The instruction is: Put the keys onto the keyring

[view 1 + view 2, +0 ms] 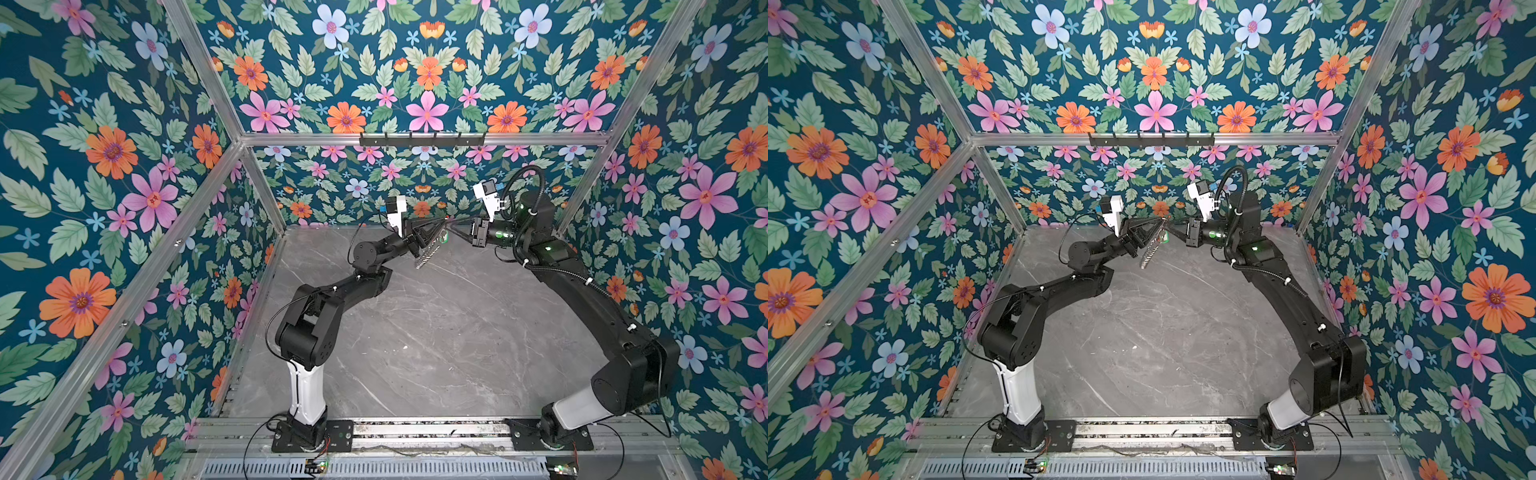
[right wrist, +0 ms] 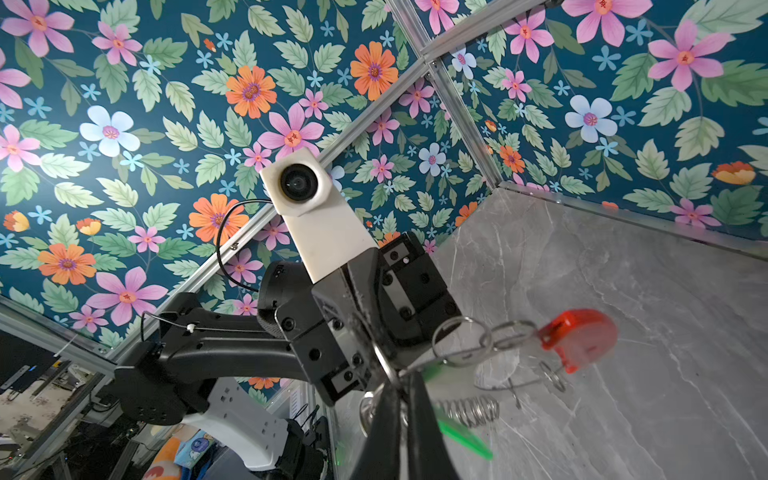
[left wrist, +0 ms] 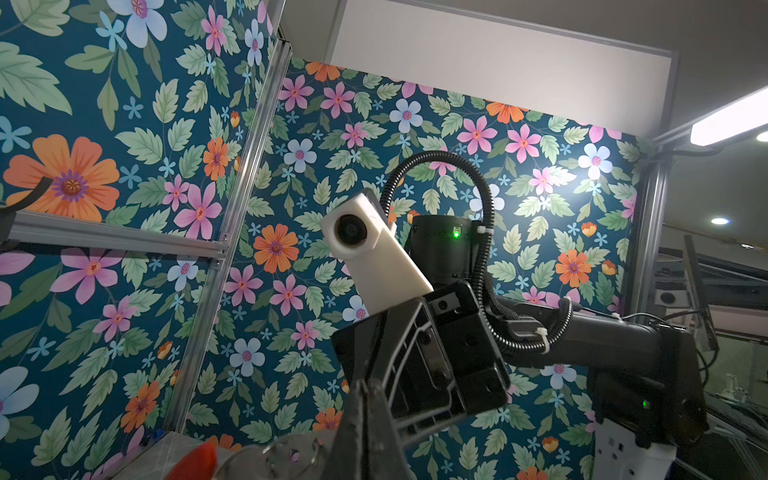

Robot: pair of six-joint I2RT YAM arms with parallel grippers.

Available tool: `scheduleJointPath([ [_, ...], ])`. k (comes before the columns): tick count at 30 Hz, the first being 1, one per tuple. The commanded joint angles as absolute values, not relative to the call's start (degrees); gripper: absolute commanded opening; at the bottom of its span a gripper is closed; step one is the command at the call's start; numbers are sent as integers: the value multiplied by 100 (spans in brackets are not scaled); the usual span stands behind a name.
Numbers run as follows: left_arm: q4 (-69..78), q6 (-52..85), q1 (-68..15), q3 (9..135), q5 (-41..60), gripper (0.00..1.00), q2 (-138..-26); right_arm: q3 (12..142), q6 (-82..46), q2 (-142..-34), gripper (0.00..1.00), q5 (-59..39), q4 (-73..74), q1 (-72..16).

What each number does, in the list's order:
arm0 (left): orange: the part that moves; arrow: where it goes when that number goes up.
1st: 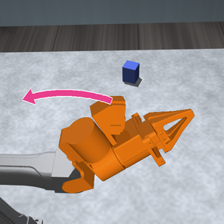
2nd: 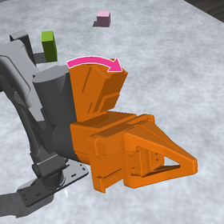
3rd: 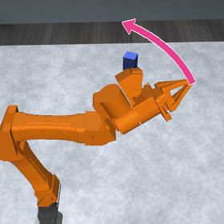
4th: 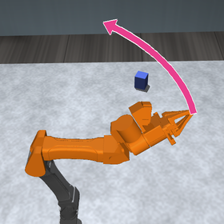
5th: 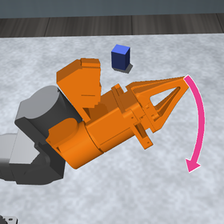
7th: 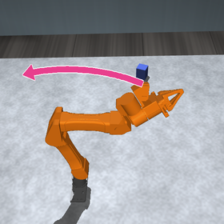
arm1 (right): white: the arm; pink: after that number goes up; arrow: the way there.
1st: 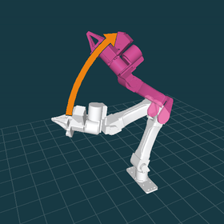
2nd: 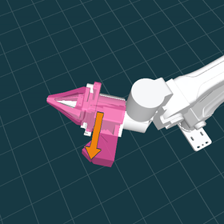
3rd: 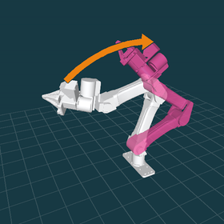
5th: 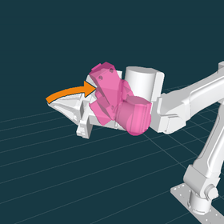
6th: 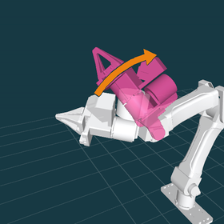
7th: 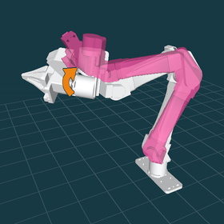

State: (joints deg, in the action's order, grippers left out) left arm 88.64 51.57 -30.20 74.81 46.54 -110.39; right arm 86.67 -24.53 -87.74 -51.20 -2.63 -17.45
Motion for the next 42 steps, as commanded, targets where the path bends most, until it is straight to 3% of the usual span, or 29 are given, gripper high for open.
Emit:
scheduleJointPath([
  [1,8193,4425,-2989,7378,5212,6,-10848,8963,-1726,-8820,0,-4907,-1010,-1748],
  [3,7060,3408,-2958,7173,5375,13,-10518,9222,-1095,-8906,0,-4659,-1822,-1757],
  [7,3378,216,-2953,7116,5056,26,-9767,9647,304,-9125,0,-3654,-3241,-1990],
  [10,1596,-1273,-2936,7331,4785,29,-9560,9638,913,-9254,0,-3124,-3611,-2169],
  [14,169,-2121,-2879,7812,4996,29,-9607,9107,1480,-9102,0,-2743,-3221,-2387],
  [24,-880,-2310,-2782,8653,5745,29,-10012,8542,1530,-8749,0,-2822,-2662,-2427],
  [36,70,-1407,-2821,8726,6266,29,-10160,8464,1325,-8666,0,-3025,-2545,-2458],
  [42,62,-1354,-2865,8771,6350,24,-10226,8490,1297,-8631,0,-3040,-2510,-2461],
])
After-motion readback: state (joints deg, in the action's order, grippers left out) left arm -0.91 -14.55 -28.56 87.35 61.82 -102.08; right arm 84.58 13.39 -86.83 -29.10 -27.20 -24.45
